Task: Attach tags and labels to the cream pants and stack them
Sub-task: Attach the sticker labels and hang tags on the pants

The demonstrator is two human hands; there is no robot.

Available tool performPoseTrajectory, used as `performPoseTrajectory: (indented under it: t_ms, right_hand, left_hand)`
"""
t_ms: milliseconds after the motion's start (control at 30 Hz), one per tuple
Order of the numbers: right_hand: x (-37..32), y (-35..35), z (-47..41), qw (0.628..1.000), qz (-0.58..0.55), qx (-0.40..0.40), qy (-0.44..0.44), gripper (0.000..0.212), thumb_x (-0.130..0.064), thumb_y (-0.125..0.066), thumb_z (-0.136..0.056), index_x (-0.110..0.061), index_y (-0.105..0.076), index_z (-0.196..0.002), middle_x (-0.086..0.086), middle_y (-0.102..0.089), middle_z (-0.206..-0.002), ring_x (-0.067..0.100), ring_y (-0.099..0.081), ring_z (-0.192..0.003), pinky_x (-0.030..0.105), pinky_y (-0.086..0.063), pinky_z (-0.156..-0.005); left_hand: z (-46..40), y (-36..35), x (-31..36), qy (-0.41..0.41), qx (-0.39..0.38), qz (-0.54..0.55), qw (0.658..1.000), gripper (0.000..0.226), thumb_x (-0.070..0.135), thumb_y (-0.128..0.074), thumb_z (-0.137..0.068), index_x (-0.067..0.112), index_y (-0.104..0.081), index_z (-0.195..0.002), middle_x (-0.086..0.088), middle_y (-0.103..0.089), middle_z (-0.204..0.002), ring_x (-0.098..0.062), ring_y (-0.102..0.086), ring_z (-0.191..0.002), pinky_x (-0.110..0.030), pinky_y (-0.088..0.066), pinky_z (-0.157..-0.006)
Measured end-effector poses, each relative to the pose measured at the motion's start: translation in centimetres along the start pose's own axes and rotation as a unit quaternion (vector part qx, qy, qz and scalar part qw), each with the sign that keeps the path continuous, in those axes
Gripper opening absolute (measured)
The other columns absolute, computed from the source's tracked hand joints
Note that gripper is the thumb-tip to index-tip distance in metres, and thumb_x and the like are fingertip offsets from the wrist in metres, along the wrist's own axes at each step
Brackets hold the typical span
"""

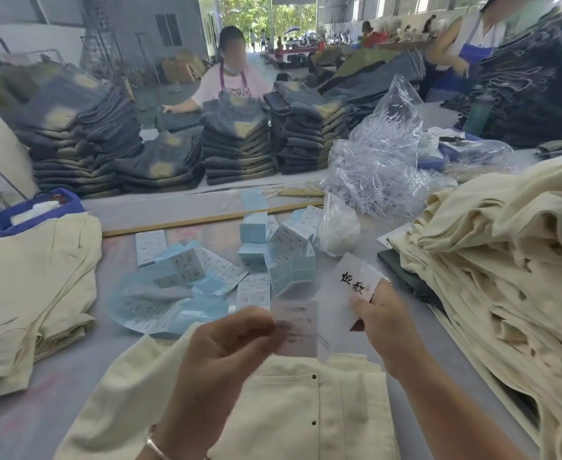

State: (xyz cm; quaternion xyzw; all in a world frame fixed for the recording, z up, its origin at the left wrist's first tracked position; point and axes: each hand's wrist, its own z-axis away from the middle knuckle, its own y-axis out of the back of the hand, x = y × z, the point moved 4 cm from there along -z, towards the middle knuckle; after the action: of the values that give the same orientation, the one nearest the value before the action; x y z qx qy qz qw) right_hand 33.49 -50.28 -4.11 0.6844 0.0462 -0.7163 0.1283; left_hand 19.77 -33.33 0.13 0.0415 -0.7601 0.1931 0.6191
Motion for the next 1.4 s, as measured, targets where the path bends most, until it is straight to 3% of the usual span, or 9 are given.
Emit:
performPoseTrajectory:
  t_ms: [100, 200, 333, 433, 533, 600, 700, 1000, 1400]
  right_hand:
    - [-0.5, -0.8, 0.6, 0.993, -0.075, -0.085, -0.009, 0.028, 0.014, -0.051, -0.084, -0.008, -0.066, -0.093, 0.008, -0.075, -0.087, 0.023, -0.071, -0.077, 0.029, -0.057, -0.06]
    - [-1.1, -0.8, 1.1, 0.985, -0.146, -0.086, -0.019, 0.006, -0.006, -0.068, -0.082, -0.009, -0.072, -0.078, 0.015, -0.075, -0.085, 0.026, -0.071, -0.073, 0.028, -0.056, -0.059]
    - [-0.5, -1.4, 2.0, 0.951, -0.277, -0.102, -0.088, 0.01, -0.02, -0.064, -0.082, -0.012, -0.07, -0.082, 0.018, -0.073, -0.09, 0.024, -0.069, -0.07, 0.034, -0.057, -0.059]
    - [-0.4, -1.7, 2.7, 0.972, -0.204, -0.08, -0.08, 0.017, -0.013, -0.056, -0.094, -0.015, -0.06, -0.11, 0.018, -0.073, -0.09, 0.028, -0.068, -0.069, 0.034, -0.055, -0.055]
    - [-0.4, -0.9, 2.6, 0.999, -0.046, -0.002, 0.009, 0.055, -0.012, -0.055, -0.095, -0.048, -0.043, -0.134, 0.009, -0.06, -0.063, 0.023, -0.052, -0.053, 0.027, -0.045, -0.049]
    - [-0.7, -0.8, 2.5, 0.998, -0.021, 0.0, 0.065, 0.053, -0.009, -0.053, -0.095, -0.048, -0.052, -0.131, 0.002, -0.052, -0.055, 0.015, -0.044, -0.05, 0.022, -0.039, -0.048]
    - [-0.8, -1.2, 2.5, 0.997, -0.034, -0.05, 0.049, 0.04, -0.002, -0.052, -0.095, -0.032, -0.068, -0.116, -0.012, -0.074, -0.084, 0.003, -0.064, -0.074, 0.013, -0.047, -0.064]
    - [-1.2, -1.6, 3.0, 0.957, -0.151, -0.244, 0.03, 0.077, 0.014, -0.061, -0.065, -0.017, -0.05, -0.135, 0.013, -0.069, -0.114, 0.026, -0.067, -0.105, 0.033, -0.055, -0.082]
    - [-1.7, -1.9, 3.5, 0.947, -0.183, -0.261, 0.021, 0.073, 0.005, -0.056, -0.064, -0.015, -0.051, -0.135, 0.016, -0.068, -0.117, 0.03, -0.063, -0.111, 0.035, -0.053, -0.089]
  left_hand:
    - [-0.2, -0.8, -1.3, 0.044, -0.001, -0.142, 0.989, 0.012, 0.017, -0.081, -0.07, 0.016, -0.078, -0.081, -0.007, -0.075, -0.075, -0.011, -0.067, -0.068, -0.015, -0.051, -0.066]
    - [-0.8, -1.2, -1.3, 0.052, -0.026, -0.183, 0.981, 0.014, 0.004, -0.074, -0.08, 0.017, -0.078, -0.082, -0.004, -0.076, -0.078, -0.01, -0.067, -0.07, -0.017, -0.052, -0.069]
    - [-1.0, -1.7, -0.8, 0.038, -0.043, -0.165, 0.985, 0.01, 0.004, -0.071, -0.083, 0.013, -0.076, -0.086, -0.006, -0.076, -0.083, -0.013, -0.069, -0.074, -0.02, -0.053, -0.07]
    - [-0.8, -2.0, -0.8, 0.033, -0.038, -0.144, 0.988, 0.011, 0.003, -0.069, -0.083, 0.01, -0.073, -0.091, -0.005, -0.076, -0.084, -0.012, -0.068, -0.074, -0.019, -0.051, -0.068]
    - [-0.6, -2.1, 0.1, 0.021, -0.015, -0.111, 0.994, 0.019, 0.008, -0.07, -0.08, 0.013, -0.071, -0.098, -0.003, -0.075, -0.082, -0.01, -0.067, -0.07, -0.014, -0.05, -0.063]
    - [-0.4, -1.9, 0.4, 0.031, -0.022, -0.073, 0.997, 0.049, 0.016, -0.071, -0.073, 0.026, -0.06, -0.12, -0.002, -0.07, -0.073, -0.011, -0.064, -0.067, -0.015, -0.049, -0.064]
    - [-0.2, -2.2, 0.4, 0.045, -0.039, -0.046, 0.997, 0.076, 0.017, -0.073, -0.07, 0.037, -0.04, -0.136, -0.006, -0.063, -0.066, -0.012, -0.06, -0.065, -0.018, -0.05, -0.064]
    - [-1.3, -2.9, -1.5, 0.024, 0.048, -0.07, 0.996, 0.047, 0.004, -0.068, -0.086, 0.025, -0.049, -0.123, -0.002, -0.066, -0.065, -0.007, -0.062, -0.06, -0.015, -0.048, -0.058]
    - [-2.2, -2.8, -2.5, 0.0, 0.087, -0.189, 0.978, 0.048, 0.007, -0.077, -0.079, 0.028, -0.052, -0.114, -0.008, -0.069, -0.067, -0.02, -0.07, -0.06, -0.027, -0.057, -0.054]
